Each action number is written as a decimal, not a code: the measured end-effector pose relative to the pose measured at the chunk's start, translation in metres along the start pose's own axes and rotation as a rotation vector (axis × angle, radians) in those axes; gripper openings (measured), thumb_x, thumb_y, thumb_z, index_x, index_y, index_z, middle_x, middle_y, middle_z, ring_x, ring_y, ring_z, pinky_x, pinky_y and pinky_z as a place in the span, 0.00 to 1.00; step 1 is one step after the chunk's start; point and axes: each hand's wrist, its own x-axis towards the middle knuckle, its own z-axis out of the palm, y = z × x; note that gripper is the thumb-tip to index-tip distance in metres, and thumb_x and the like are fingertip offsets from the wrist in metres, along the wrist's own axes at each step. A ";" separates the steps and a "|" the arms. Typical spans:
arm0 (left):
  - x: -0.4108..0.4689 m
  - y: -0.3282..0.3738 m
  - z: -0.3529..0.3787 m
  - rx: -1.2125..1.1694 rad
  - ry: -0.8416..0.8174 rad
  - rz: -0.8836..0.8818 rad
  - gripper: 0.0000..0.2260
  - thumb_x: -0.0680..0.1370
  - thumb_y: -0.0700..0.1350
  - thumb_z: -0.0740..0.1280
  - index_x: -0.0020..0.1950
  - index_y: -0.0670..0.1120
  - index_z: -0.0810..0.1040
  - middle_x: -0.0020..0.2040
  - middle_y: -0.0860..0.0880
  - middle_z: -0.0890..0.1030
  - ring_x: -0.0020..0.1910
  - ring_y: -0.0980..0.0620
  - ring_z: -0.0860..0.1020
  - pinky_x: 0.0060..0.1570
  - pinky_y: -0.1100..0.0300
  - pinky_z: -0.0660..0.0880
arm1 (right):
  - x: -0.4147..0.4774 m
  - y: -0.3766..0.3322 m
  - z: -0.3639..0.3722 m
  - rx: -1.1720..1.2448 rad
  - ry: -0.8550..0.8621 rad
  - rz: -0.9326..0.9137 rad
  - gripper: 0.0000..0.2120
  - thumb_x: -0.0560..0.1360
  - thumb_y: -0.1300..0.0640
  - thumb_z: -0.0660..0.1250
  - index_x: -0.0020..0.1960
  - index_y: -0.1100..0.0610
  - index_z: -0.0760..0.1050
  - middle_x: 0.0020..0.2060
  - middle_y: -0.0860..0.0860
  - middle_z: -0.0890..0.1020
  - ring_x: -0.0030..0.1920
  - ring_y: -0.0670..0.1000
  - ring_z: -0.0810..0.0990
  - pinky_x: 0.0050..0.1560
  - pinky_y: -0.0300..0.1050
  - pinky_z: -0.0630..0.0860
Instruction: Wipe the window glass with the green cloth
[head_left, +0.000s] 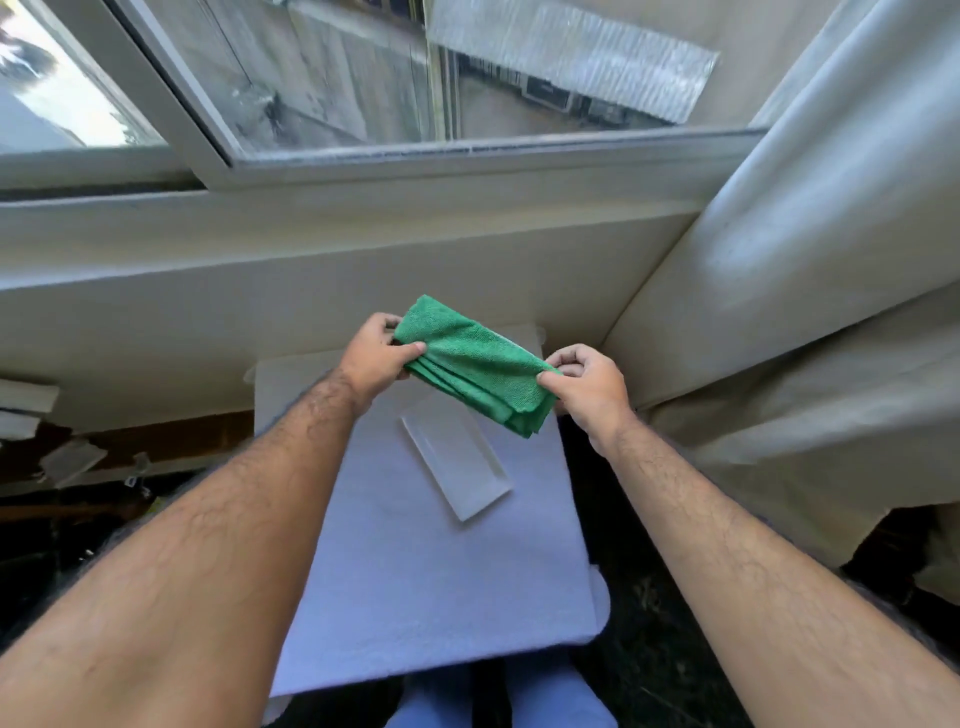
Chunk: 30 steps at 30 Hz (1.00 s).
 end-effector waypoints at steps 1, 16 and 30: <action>-0.006 0.017 -0.006 -0.023 -0.015 0.006 0.15 0.81 0.34 0.69 0.65 0.43 0.71 0.58 0.42 0.81 0.51 0.46 0.80 0.51 0.50 0.79 | -0.003 -0.015 -0.007 -0.024 -0.001 -0.032 0.09 0.72 0.65 0.73 0.44 0.51 0.82 0.41 0.52 0.87 0.43 0.52 0.85 0.54 0.56 0.86; -0.119 0.294 -0.072 -0.041 -0.051 0.329 0.15 0.77 0.33 0.71 0.64 0.38 0.80 0.56 0.41 0.85 0.49 0.46 0.85 0.44 0.55 0.86 | -0.073 -0.278 -0.112 -0.061 0.047 -0.452 0.12 0.77 0.67 0.76 0.59 0.59 0.87 0.54 0.57 0.90 0.59 0.56 0.89 0.65 0.58 0.86; -0.231 0.513 -0.123 -0.142 0.143 0.852 0.09 0.80 0.36 0.66 0.49 0.50 0.80 0.47 0.48 0.82 0.47 0.50 0.81 0.44 0.58 0.83 | -0.172 -0.492 -0.168 0.196 0.025 -0.779 0.11 0.75 0.71 0.77 0.46 0.56 0.83 0.44 0.54 0.88 0.45 0.51 0.88 0.40 0.36 0.86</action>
